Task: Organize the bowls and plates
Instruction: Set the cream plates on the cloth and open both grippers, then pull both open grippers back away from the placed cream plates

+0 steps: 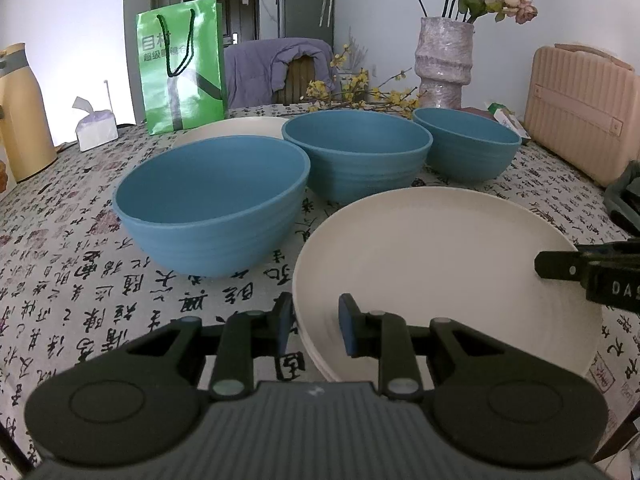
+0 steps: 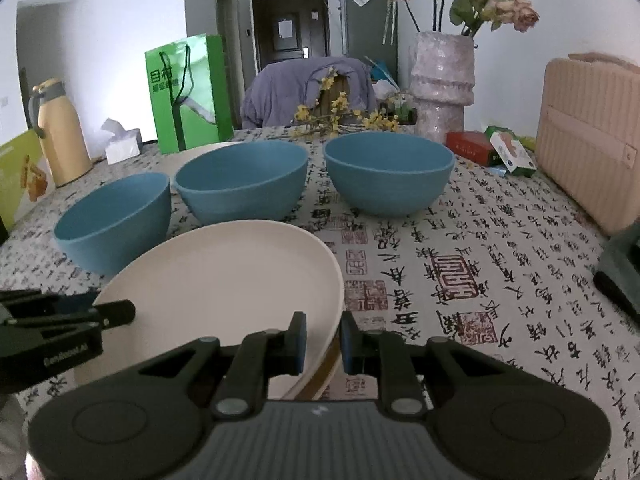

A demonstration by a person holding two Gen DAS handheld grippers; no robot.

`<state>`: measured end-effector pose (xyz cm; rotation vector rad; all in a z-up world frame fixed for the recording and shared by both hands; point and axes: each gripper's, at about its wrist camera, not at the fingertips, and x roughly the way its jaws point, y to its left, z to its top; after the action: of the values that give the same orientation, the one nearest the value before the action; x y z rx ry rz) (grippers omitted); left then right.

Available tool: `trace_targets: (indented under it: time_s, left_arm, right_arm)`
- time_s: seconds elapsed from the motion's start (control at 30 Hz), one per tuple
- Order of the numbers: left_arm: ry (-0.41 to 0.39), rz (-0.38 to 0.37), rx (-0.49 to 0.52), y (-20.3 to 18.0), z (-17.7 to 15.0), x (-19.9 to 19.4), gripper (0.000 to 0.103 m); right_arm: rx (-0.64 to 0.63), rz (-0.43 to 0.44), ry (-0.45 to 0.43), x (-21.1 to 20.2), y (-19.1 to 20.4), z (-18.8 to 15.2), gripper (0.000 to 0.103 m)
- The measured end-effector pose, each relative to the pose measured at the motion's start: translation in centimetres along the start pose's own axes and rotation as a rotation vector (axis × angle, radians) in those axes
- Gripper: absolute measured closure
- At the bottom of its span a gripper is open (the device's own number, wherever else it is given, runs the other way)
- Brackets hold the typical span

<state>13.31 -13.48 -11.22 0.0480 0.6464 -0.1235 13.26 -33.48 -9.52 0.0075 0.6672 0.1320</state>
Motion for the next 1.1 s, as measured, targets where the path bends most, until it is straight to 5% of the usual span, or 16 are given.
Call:
trace_targets:
  time_s: [0.17,0.4,0.5,0.67,0.77,0.8,1.1]
  left_arm:
    - [-0.003,-0.003,-0.005,0.1,0.0,-0.1,0.078]
    - [-0.005,-0.031,-0.046,0.8,0.3,-0.4,0.076]
    - [-0.019,-0.050,-0.073,1.3,0.5,-1.0,0.063]
    - [-0.079,-0.060,-0.094,1.9,0.8,-2.6,0.018]
    - [-0.105,-0.072,-0.103,2.3,1.0,-3.4,0.000]
    - [-0.116,-0.075,-0.111,2.5,1.0,-3.7,0.000]
    - [-0.152,-0.080,-0.134,4.0,0.6,-5.3,0.000]
  right_arm:
    - [-0.053,-0.043,0.022,0.5,0.7,-0.4,0.082]
    - [0.001,0.015,0.031,0.7,-0.1,-0.3,0.068]
    - [0.072,0.060,0.022,0.5,-1.0,-0.2,0.045]
    - [0.153,0.127,-0.027,-1.0,-2.4,0.0,0.022]
    - [0.139,0.147,-0.080,-2.2,-2.2,0.0,0.009]
    - [0.132,0.149,-0.100,-2.6,-2.0,-0.1,0.001]
    - [0.075,0.139,-0.204,-4.3,-0.2,-0.8,0.000]
